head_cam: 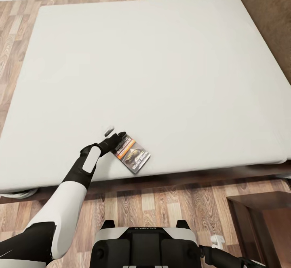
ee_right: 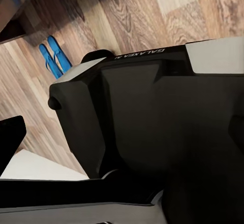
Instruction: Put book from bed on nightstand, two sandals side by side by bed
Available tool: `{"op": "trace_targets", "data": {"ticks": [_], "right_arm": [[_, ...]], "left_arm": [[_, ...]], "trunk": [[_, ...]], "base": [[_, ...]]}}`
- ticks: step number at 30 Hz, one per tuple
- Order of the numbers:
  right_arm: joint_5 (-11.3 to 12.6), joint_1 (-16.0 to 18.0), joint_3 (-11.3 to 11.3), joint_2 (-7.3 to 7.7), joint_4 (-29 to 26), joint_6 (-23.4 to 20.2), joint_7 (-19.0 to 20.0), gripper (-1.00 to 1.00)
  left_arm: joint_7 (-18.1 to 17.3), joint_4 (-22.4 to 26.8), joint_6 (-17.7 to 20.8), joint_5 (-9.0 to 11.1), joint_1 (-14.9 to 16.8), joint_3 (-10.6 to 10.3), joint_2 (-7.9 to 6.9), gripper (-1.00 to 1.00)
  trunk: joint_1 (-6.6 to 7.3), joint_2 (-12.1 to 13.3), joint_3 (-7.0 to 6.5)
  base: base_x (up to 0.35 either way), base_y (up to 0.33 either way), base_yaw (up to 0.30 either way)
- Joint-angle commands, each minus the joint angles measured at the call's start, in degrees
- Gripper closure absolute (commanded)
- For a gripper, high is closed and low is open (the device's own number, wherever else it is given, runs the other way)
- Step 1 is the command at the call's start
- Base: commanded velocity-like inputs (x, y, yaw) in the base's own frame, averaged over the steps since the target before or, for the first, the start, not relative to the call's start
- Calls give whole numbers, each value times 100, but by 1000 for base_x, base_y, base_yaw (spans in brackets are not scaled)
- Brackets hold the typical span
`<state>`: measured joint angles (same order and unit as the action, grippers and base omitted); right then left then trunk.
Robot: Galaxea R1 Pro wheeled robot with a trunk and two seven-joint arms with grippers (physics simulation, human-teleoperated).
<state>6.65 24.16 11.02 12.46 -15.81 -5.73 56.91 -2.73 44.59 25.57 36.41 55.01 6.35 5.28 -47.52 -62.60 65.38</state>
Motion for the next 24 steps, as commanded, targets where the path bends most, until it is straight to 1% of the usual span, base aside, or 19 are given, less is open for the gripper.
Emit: {"op": "trace_targets", "data": {"ticks": [1, 8, 20, 24], "right_arm": [[50, 1, 3, 2, 0, -59, 21, -100], [50, 1, 4, 2, -1, -59, 15, -100], [54, 1, 4, 2, 1, -59, 21, -100], [48, 1, 4, 2, -1, -59, 21, -100]], "left_arm": [[-17, -1, 53, 6, 1, 32, 8, -100], [-17, -9, 53, 6, 1, 32, 8, -100], [-17, -11, 53, 6, 1, 33, 8, -100], [-17, -22, 53, 8, 1, 33, 8, -100]], "trunk": [[-1, -2, 3], [-1, -2, 3], [-1, -2, 3], [-1, -2, -4]], "base": [[-2, 0, 0], [-116, 0, 0], [-9, 0, -1], [0, 0, -169]]}}
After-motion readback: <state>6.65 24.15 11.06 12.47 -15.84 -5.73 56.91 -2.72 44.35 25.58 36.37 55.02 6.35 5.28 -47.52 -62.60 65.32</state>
